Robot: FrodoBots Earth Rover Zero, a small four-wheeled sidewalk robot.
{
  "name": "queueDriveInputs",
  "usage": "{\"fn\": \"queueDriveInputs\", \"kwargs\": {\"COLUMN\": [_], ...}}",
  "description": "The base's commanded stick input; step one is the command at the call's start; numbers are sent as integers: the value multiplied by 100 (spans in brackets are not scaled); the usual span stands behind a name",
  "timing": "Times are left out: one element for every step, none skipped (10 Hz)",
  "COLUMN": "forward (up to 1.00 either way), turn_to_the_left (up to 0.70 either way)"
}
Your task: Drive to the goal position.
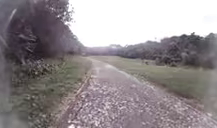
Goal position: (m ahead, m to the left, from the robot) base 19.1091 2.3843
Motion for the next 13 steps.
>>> {"fn": "queueDriveInputs", "kwargs": {"forward": [85,85,85,85,85,85,85,85,85,85,85,85,85], "turn_to_the_left": [0,0,0,0,0,0,0,0,0,0,0,0,0]}}
